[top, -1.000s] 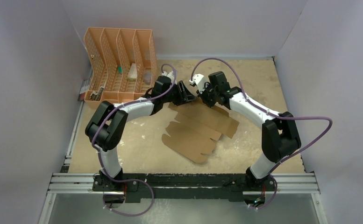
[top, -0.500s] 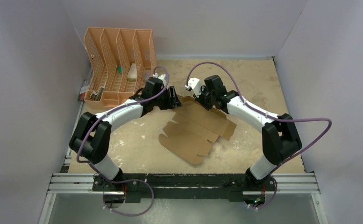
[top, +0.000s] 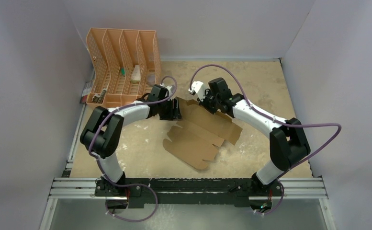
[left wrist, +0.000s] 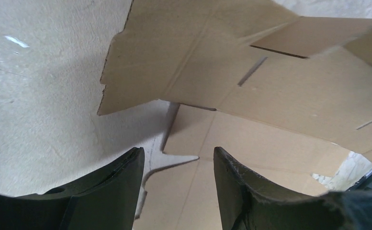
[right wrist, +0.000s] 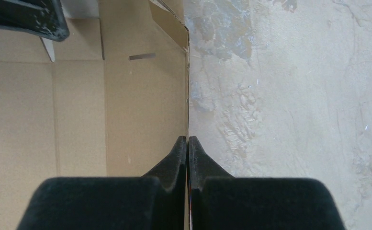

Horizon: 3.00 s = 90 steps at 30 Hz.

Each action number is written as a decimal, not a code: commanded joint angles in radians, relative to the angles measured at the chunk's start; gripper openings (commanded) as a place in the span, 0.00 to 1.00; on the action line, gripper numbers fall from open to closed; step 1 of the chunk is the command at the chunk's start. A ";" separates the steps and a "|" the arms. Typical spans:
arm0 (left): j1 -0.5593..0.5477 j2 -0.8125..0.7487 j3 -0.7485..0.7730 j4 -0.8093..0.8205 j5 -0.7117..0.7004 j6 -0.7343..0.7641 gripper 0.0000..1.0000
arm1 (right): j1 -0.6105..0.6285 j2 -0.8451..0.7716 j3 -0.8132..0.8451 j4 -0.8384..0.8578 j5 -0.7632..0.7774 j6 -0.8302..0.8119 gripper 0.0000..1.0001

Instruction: Fold the paper box

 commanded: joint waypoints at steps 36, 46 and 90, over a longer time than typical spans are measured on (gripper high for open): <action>-0.031 -0.004 0.006 0.124 -0.039 0.015 0.55 | 0.037 -0.036 -0.033 0.054 0.052 0.016 0.00; -0.032 0.088 0.005 0.198 0.019 -0.015 0.57 | 0.044 -0.043 -0.044 0.061 0.057 0.024 0.00; -0.084 -0.060 -0.083 0.331 0.029 -0.127 0.46 | 0.086 -0.131 -0.194 0.394 0.245 -0.364 0.00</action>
